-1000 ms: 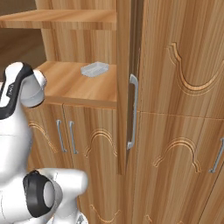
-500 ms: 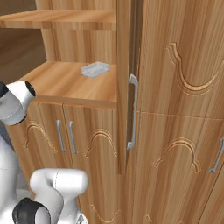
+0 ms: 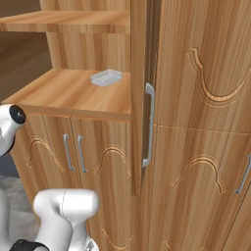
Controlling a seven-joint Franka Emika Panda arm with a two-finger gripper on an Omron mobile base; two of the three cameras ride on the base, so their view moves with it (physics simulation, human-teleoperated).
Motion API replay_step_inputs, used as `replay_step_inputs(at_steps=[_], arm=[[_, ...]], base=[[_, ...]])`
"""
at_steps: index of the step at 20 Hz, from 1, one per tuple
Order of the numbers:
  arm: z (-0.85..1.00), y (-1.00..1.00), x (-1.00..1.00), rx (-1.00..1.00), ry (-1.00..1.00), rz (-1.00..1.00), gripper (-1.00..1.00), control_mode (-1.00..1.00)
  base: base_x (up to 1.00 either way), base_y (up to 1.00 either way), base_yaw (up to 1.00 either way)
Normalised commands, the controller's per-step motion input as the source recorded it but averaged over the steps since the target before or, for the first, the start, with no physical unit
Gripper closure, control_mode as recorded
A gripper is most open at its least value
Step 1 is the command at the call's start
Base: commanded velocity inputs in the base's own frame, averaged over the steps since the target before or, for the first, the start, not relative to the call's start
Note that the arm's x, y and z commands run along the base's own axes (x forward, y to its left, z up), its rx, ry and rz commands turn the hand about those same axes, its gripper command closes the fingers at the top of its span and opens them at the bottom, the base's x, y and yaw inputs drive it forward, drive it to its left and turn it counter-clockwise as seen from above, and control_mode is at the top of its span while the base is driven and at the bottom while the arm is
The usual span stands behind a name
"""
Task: Retrieve the tupperware from the cabinet, then place the raw meat into the tupperware to avoid contamination.
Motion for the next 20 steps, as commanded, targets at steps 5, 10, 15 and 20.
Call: replay_step_inputs(at_steps=[5,10,15,20], arm=[[0.10,-0.54,0.11,-0.01,-0.11,0.00,-1.00,-1.00],[0.06,-0.73,0.37,-0.11,-0.10,-0.03,-1.00,-1.00],[0.16,-0.40,0.61,-0.14,-0.06,-0.13,-1.00,-1.00],[0.00,-0.24,0.41,-0.30,-0.25,-0.03,-1.00,-1.00]], base=[[0.00,0.00,0.00],[0.00,0.00,0.00],[0.00,0.00,0.00],[0.00,0.00,0.00]])
